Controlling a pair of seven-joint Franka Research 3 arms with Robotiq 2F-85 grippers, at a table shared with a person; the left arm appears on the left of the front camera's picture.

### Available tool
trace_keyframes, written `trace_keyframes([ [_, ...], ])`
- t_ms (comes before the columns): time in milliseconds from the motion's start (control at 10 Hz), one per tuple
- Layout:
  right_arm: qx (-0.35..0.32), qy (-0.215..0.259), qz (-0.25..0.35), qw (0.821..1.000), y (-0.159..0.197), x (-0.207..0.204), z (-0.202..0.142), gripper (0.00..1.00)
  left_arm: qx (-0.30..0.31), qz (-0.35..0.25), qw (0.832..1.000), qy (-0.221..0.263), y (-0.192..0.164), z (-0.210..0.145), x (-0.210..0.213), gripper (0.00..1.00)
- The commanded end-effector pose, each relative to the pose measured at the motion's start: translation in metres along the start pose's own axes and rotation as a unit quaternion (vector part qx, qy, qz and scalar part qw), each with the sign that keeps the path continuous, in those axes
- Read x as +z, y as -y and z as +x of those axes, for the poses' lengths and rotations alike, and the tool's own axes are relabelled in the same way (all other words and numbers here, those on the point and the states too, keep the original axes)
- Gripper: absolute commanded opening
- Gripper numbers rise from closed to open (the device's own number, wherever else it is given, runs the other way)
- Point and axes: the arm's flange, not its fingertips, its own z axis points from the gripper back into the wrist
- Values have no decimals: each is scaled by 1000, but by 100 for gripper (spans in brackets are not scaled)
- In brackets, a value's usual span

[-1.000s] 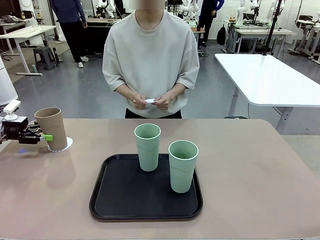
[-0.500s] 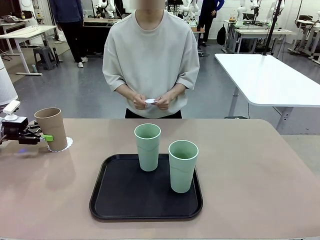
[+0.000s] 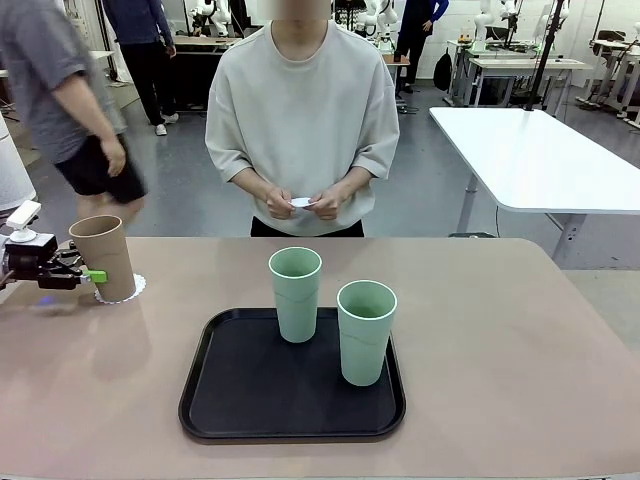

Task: Place coasters on the table and set cups on them.
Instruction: Pick up one Reusable plastic cup and place it on a coaster set by the human.

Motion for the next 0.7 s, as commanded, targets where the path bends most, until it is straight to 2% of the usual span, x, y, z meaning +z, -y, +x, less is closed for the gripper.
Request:
trace_keyframes([
  [0, 1, -1, 4, 1000, 0, 0, 0, 100, -20, -6, 1000, 14, -5, -1, 2, 84],
  [400, 1, -1, 4, 1000, 0, 0, 0, 100, -23, -14, 1000, 6, -6, -3, 2, 84],
  [500, 1, -1, 4, 1000, 0, 0, 0, 100, -23, -17, 1000, 3, -6, -3, 2, 100],
  [600, 1, -1, 4, 1000, 0, 0, 0, 100, -22, -17, 1000, 2, -6, -3, 2, 100],
])
